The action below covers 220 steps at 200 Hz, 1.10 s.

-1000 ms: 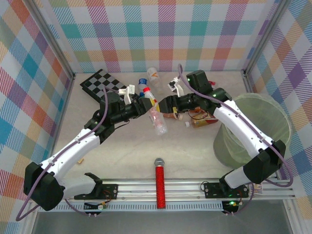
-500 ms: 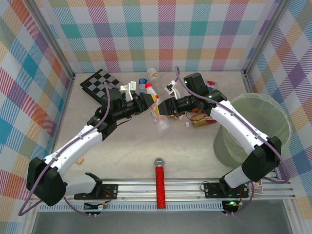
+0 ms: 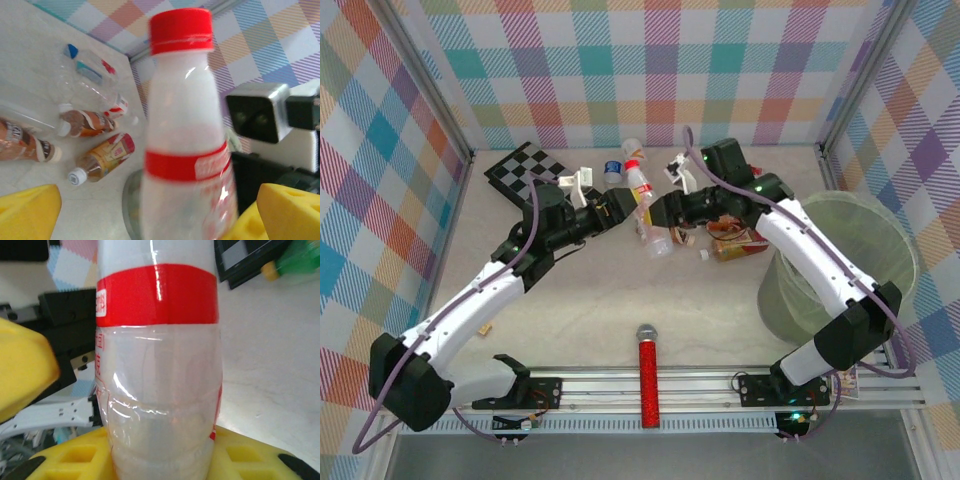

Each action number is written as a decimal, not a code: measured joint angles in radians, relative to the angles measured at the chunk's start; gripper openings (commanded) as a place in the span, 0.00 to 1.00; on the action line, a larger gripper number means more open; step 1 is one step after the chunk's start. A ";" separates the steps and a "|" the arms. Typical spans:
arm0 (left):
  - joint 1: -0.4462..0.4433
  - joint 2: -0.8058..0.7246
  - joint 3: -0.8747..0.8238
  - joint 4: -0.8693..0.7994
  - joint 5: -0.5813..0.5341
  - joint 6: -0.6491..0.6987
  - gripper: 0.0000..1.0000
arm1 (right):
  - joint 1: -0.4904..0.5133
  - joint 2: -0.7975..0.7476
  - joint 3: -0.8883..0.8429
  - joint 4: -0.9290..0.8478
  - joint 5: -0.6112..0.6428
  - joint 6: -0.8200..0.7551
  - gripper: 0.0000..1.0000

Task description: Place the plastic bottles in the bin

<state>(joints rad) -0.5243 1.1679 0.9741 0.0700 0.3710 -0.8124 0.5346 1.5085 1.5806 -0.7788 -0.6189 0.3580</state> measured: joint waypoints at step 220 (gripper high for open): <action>0.023 0.294 0.157 -0.331 -0.174 0.313 1.00 | -0.748 -0.313 0.163 -0.830 0.757 -0.079 0.29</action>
<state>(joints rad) -0.5011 1.4620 1.1309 -0.2607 0.1967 -0.4995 -0.2131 1.1954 1.7435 -1.6089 0.1379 0.2790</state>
